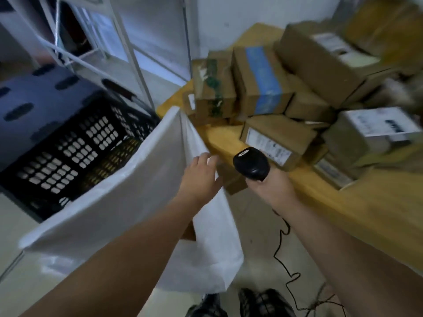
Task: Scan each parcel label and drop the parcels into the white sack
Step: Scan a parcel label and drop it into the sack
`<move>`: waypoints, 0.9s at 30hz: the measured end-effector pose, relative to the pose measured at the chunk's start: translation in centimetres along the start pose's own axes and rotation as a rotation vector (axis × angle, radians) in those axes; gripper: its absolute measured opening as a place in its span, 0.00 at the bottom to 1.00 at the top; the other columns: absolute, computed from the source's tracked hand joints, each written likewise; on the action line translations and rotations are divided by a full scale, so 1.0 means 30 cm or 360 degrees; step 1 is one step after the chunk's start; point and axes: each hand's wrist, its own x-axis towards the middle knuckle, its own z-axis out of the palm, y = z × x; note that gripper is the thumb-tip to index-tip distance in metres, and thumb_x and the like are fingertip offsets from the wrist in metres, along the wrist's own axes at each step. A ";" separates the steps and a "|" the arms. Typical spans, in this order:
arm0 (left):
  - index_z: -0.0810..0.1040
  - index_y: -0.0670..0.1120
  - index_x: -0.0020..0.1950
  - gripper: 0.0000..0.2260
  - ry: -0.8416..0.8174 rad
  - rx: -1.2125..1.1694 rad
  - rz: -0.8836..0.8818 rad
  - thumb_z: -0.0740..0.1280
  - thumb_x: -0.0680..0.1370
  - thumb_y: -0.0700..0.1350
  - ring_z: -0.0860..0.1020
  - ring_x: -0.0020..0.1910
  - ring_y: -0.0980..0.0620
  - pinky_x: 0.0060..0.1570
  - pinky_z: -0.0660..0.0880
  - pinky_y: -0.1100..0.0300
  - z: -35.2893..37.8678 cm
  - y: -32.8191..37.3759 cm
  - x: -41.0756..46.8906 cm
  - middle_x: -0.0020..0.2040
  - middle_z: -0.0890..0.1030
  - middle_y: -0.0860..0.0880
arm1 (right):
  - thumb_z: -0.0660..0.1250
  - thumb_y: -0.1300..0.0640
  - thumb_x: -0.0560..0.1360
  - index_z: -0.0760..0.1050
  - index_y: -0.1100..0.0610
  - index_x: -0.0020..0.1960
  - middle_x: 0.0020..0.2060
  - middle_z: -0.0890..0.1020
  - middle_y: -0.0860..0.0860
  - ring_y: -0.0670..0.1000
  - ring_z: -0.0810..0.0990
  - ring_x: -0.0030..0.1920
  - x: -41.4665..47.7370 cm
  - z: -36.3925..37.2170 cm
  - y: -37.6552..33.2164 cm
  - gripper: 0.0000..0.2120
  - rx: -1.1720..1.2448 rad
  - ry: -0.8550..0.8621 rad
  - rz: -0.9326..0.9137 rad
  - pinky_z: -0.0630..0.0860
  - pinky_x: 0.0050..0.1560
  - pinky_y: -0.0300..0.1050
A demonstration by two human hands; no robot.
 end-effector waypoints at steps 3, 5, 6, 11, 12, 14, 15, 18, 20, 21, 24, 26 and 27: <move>0.63 0.46 0.74 0.25 0.0065 -0.0061 0.0110 0.64 0.78 0.50 0.66 0.68 0.44 0.66 0.65 0.52 -0.071 0.141 0.068 0.70 0.67 0.45 | 0.72 0.56 0.71 0.68 0.52 0.33 0.24 0.72 0.46 0.49 0.74 0.30 -0.007 -0.162 0.023 0.15 0.0066 0.0151 -0.0004 0.65 0.32 0.42; 0.64 0.46 0.74 0.26 0.0073 -0.0110 0.0167 0.65 0.78 0.50 0.66 0.68 0.43 0.67 0.64 0.53 -0.097 0.236 0.110 0.70 0.67 0.45 | 0.73 0.54 0.71 0.71 0.53 0.35 0.27 0.76 0.47 0.51 0.78 0.33 -0.016 -0.263 0.043 0.12 0.0129 0.0254 -0.0009 0.69 0.36 0.43; 0.64 0.45 0.73 0.26 0.0081 -0.0132 0.0200 0.65 0.78 0.50 0.66 0.68 0.44 0.67 0.64 0.53 -0.104 0.282 0.131 0.70 0.67 0.45 | 0.73 0.53 0.70 0.73 0.53 0.37 0.29 0.78 0.48 0.52 0.79 0.36 -0.017 -0.308 0.055 0.10 0.0146 0.0303 0.0002 0.71 0.37 0.43; 0.64 0.47 0.74 0.26 0.0124 -0.0301 0.0336 0.65 0.78 0.52 0.67 0.68 0.45 0.67 0.66 0.52 -0.117 0.554 0.235 0.69 0.67 0.46 | 0.74 0.55 0.70 0.77 0.57 0.44 0.36 0.82 0.52 0.52 0.81 0.41 -0.037 -0.543 0.136 0.08 0.0271 0.0577 -0.0007 0.76 0.42 0.45; 0.64 0.47 0.74 0.26 0.0097 -0.0351 0.0340 0.65 0.78 0.53 0.66 0.68 0.45 0.67 0.66 0.52 -0.112 0.608 0.251 0.70 0.66 0.46 | 0.74 0.55 0.71 0.78 0.58 0.44 0.36 0.82 0.54 0.52 0.81 0.40 -0.042 -0.592 0.158 0.08 0.0318 0.0603 0.0006 0.75 0.42 0.46; 0.63 0.47 0.74 0.27 0.0022 -0.0496 0.0291 0.65 0.79 0.54 0.67 0.68 0.46 0.66 0.66 0.53 -0.090 0.711 0.276 0.70 0.65 0.46 | 0.73 0.55 0.72 0.79 0.59 0.42 0.34 0.82 0.57 0.55 0.81 0.38 -0.043 -0.690 0.210 0.07 0.0470 0.0645 0.0067 0.76 0.40 0.49; 0.62 0.45 0.75 0.27 -0.0025 -0.0593 0.0231 0.64 0.79 0.54 0.68 0.67 0.46 0.65 0.66 0.54 -0.074 0.759 0.288 0.70 0.64 0.45 | 0.73 0.56 0.72 0.79 0.58 0.43 0.33 0.82 0.56 0.55 0.82 0.37 -0.037 -0.739 0.236 0.06 0.0553 0.0687 0.0097 0.77 0.39 0.51; 0.58 0.41 0.76 0.33 -0.0109 -0.0912 -0.0078 0.64 0.79 0.57 0.66 0.69 0.43 0.66 0.64 0.54 -0.020 0.875 0.322 0.73 0.60 0.41 | 0.73 0.57 0.72 0.77 0.57 0.46 0.32 0.79 0.53 0.53 0.78 0.34 -0.010 -0.862 0.294 0.06 0.0754 0.0724 0.0177 0.73 0.37 0.50; 0.57 0.40 0.77 0.35 -0.0139 -0.1046 -0.0303 0.63 0.78 0.59 0.62 0.72 0.42 0.68 0.62 0.53 0.010 0.919 0.345 0.75 0.58 0.39 | 0.74 0.58 0.72 0.77 0.53 0.45 0.35 0.80 0.52 0.49 0.78 0.35 0.018 -0.910 0.319 0.06 0.0819 0.0634 0.0170 0.72 0.38 0.45; 0.58 0.40 0.76 0.35 -0.0156 -0.1068 -0.0391 0.62 0.78 0.60 0.63 0.72 0.42 0.68 0.62 0.52 0.026 0.928 0.357 0.74 0.60 0.39 | 0.74 0.59 0.71 0.78 0.52 0.47 0.39 0.82 0.51 0.48 0.79 0.38 0.032 -0.922 0.330 0.07 0.0825 0.0568 0.0163 0.73 0.39 0.44; 0.70 0.39 0.70 0.32 -0.0191 -0.1063 -0.0543 0.61 0.77 0.63 0.72 0.63 0.41 0.65 0.69 0.50 0.069 0.927 0.372 0.66 0.72 0.40 | 0.74 0.58 0.72 0.78 0.52 0.50 0.44 0.84 0.53 0.53 0.81 0.44 0.060 -0.927 0.344 0.09 0.0797 0.0433 0.0126 0.75 0.43 0.47; 0.75 0.40 0.66 0.30 -0.0186 -0.1103 -0.0528 0.60 0.78 0.63 0.75 0.61 0.43 0.62 0.72 0.47 0.085 0.923 0.369 0.61 0.77 0.41 | 0.74 0.57 0.71 0.79 0.52 0.52 0.44 0.84 0.52 0.54 0.82 0.49 0.079 -0.917 0.353 0.11 0.0788 0.0423 0.0110 0.75 0.45 0.48; 0.76 0.40 0.66 0.28 -0.0187 -0.1143 -0.0526 0.59 0.79 0.62 0.75 0.61 0.43 0.62 0.72 0.47 0.091 0.923 0.366 0.61 0.78 0.42 | 0.75 0.55 0.69 0.80 0.47 0.50 0.44 0.83 0.51 0.54 0.81 0.51 0.084 -0.913 0.357 0.11 0.0769 0.0450 0.0086 0.76 0.46 0.47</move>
